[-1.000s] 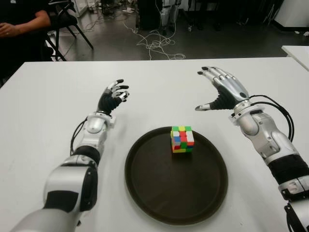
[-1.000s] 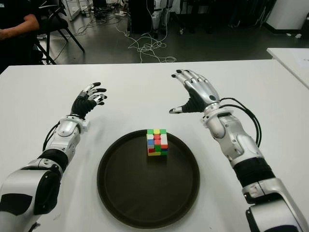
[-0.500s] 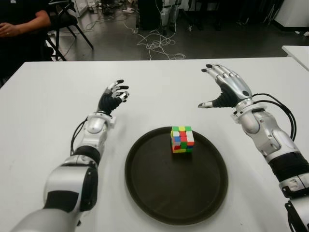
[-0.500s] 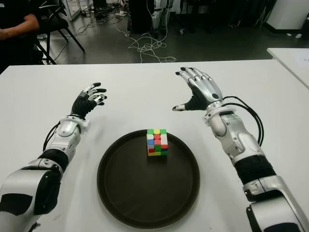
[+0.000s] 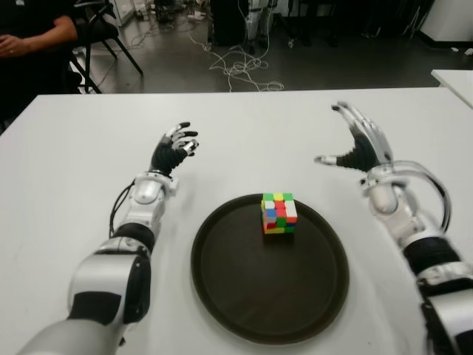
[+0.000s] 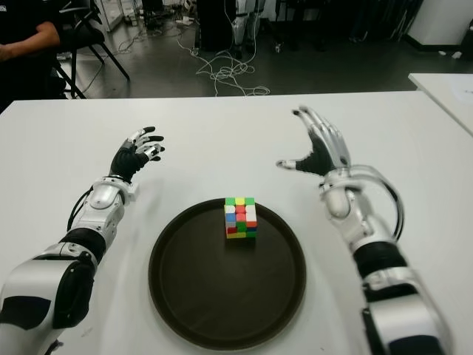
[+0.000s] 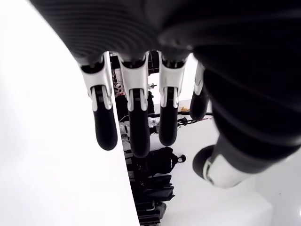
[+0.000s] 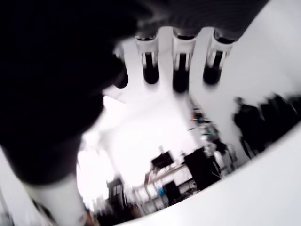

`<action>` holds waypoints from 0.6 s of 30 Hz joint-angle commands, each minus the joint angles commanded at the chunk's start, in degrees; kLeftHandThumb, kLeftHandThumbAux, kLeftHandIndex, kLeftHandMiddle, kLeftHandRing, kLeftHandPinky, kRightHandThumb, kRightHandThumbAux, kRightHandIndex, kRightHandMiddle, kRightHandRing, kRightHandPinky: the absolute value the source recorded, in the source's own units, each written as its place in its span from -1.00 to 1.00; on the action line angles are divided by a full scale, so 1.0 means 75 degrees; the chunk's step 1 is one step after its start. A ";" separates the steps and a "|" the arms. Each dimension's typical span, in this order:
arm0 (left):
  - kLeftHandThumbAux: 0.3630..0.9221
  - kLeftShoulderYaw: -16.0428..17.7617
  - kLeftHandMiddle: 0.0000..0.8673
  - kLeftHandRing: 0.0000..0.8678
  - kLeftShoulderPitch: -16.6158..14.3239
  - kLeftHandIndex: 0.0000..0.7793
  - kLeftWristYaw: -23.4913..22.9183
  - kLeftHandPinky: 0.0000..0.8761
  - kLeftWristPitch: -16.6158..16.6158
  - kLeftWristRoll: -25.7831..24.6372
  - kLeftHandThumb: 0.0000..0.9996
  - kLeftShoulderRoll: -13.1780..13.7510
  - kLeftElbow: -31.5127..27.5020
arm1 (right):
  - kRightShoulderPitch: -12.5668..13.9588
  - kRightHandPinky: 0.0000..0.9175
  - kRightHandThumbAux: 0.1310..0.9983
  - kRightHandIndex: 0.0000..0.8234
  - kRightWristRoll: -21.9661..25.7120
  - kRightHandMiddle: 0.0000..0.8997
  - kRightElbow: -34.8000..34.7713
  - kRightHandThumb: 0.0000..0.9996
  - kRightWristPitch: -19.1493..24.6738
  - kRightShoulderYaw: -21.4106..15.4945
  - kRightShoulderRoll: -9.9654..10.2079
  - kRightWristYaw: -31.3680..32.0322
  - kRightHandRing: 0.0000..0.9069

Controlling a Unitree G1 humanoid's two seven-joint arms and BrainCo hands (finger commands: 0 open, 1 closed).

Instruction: Pick up the Rubik's Cube and put it in the plate

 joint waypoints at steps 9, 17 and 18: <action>0.23 -0.0041 -0.36 -0.30 0.0013 -0.56 -0.0028 -0.23 -0.0046 0.0040 -0.47 -0.0003 -0.0012 | -0.0776 -0.08 0.64 -0.23 0.0839 -0.14 0.0581 -0.78 0.0381 -0.0624 0.0083 0.0288 -0.11; 0.24 -0.0159 -0.36 -0.31 0.0033 -0.56 0.0055 -0.25 -0.0049 0.0166 -0.52 0.0019 -0.0013 | -0.0693 -0.07 0.67 -0.21 0.0711 -0.11 0.0481 -0.80 0.0072 -0.0435 0.0149 0.0027 -0.06; 0.23 -0.0163 -0.36 -0.31 0.0036 -0.56 0.0054 -0.25 -0.0048 0.0173 -0.52 0.0018 -0.0014 | -0.0664 -0.07 0.67 -0.21 0.0688 -0.11 0.0465 -0.81 0.0033 -0.0405 0.0140 0.0014 -0.07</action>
